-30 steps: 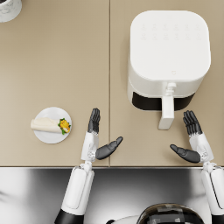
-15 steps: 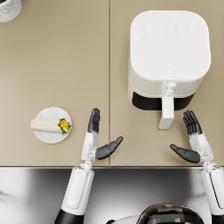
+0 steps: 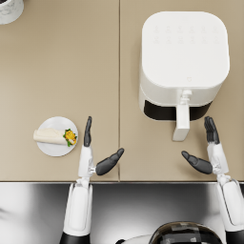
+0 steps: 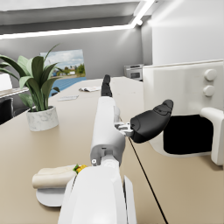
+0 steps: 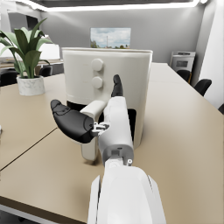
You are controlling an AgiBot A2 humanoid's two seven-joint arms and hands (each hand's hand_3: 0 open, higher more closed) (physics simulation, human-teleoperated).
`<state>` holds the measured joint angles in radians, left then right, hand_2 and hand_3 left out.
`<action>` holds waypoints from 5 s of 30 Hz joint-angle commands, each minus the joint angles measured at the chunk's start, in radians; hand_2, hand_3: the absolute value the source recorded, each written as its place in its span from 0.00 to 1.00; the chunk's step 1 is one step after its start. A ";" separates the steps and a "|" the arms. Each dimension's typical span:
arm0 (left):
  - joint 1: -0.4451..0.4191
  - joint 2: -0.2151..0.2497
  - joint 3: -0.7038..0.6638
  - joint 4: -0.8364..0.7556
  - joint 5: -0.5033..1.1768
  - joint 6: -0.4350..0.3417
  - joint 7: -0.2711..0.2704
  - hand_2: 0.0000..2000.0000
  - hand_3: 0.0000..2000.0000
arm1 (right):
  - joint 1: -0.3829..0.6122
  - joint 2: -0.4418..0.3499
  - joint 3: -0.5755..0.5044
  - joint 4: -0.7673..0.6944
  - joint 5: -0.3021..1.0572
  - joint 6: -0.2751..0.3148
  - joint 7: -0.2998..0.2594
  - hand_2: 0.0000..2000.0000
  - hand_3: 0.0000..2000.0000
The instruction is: Pick up the chicken rolls and place it into the air fryer
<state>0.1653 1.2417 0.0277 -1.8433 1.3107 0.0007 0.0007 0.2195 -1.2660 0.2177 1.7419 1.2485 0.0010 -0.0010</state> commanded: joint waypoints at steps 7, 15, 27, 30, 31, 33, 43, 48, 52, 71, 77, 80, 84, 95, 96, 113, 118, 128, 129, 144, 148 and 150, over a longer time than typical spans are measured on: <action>0.010 0.007 -0.172 -0.011 0.314 -0.001 -0.001 0.00 0.00 | 0.022 -0.029 0.005 -0.055 0.037 -0.001 0.001 0.00 0.00; 0.039 0.003 -0.260 0.012 0.675 -0.093 -0.045 0.00 0.00 | 0.000 -0.039 -0.003 -0.069 0.041 -0.001 0.001 0.00 0.00; 0.092 -0.020 -0.351 0.088 1.220 -0.467 -0.163 0.00 0.00 | 0.000 -0.068 -0.009 -0.108 0.041 -0.001 0.001 0.00 0.00; 0.102 -0.023 -0.349 0.116 1.356 -0.471 -0.165 0.00 0.00 | -0.001 -0.074 -0.016 -0.121 0.041 -0.001 0.001 0.00 0.00; 0.105 -0.024 -0.344 0.137 1.402 -0.471 -0.166 0.00 0.00 | 0.002 -0.077 -0.013 -0.128 0.041 -0.001 0.001 0.00 0.00; 0.106 -0.023 -0.330 0.161 1.493 -0.472 -0.166 0.00 0.00 | 0.001 -0.081 -0.017 -0.128 0.041 -0.001 0.001 0.00 0.00; 0.144 -0.021 -0.271 0.356 1.775 -0.475 -0.179 0.00 0.00 | 0.009 -0.105 -0.032 -0.142 0.041 -0.001 0.001 0.00 0.00; 0.173 -0.019 -0.247 0.441 1.788 -0.466 -0.182 0.00 0.00 | 0.020 -0.119 -0.034 -0.156 0.041 -0.001 0.001 0.00 0.00; 0.185 -0.017 -0.231 0.480 1.790 -0.440 -0.178 0.00 0.00 | 0.027 -0.128 -0.038 -0.166 0.041 -0.001 0.001 0.00 0.00; 0.295 -0.016 -0.190 0.520 1.791 -0.147 -0.097 1.00 1.00 | 0.053 -0.172 0.014 -0.269 0.041 -0.001 0.001 0.00 0.00; 0.264 -0.008 -0.173 0.272 1.790 -0.063 -0.015 1.00 1.00 | 0.084 -0.193 0.031 -0.374 0.041 -0.001 0.001 0.00 0.00; 0.260 -0.006 -0.158 0.169 1.790 -0.056 -0.007 1.00 1.00 | 0.092 -0.201 0.053 -0.396 0.041 -0.001 0.001 0.00 0.00; 0.278 -0.008 -0.123 0.105 1.790 -0.056 -0.003 1.00 1.00 | 0.125 -0.222 0.092 -0.420 0.041 -0.005 0.001 0.00 0.00; 0.260 0.011 0.017 0.046 1.789 -0.057 -0.002 1.00 1.00 | 0.155 -0.201 0.209 -0.391 0.049 -0.102 -0.001 1.00 1.00; 0.269 0.015 0.030 0.047 1.789 -0.057 -0.002 1.00 1.00 | 0.147 -0.186 0.230 -0.374 0.051 -0.105 0.000 1.00 1.00; 0.375 0.123 0.218 -0.047 1.384 -0.063 -0.001 1.00 1.00 | 0.052 0.111 0.604 0.039 0.047 -0.122 -0.003 1.00 1.00; 0.439 0.192 0.286 -0.022 1.338 -0.064 -0.001 1.00 1.00 | 0.015 0.133 0.655 0.122 0.046 -0.172 -0.005 1.00 1.00; 0.530 0.293 0.406 0.098 1.328 -0.064 -0.001 1.00 1.00 | -0.074 0.101 0.655 0.226 0.044 -0.212 -0.006 1.00 1.00; 0.539 0.303 0.414 0.109 1.327 -0.064 -0.001 1.00 1.00 | -0.074 0.103 0.657 0.232 0.044 -0.213 -0.006 1.00 1.00; 0.466 0.211 0.390 0.109 1.328 -0.006 0.000 0.00 0.00 | -0.063 0.501 0.602 0.145 0.043 -0.165 -0.004 1.00 1.00; 0.410 0.177 0.259 0.047 1.328 -0.003 -0.001 0.00 0.00 | -0.033 0.103 0.653 0.212 0.044 -0.152 -0.004 1.00 1.00; 0.393 0.173 0.198 0.023 1.328 -0.002 -0.001 0.00 0.00 | -0.020 0.087 0.653 0.202 0.044 -0.147 -0.003 1.00 1.00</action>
<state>0.5714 1.4237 0.3034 -1.7831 2.6387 -0.0012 0.0001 0.1797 -0.7677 0.8247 1.8686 1.2923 -0.1435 -0.0041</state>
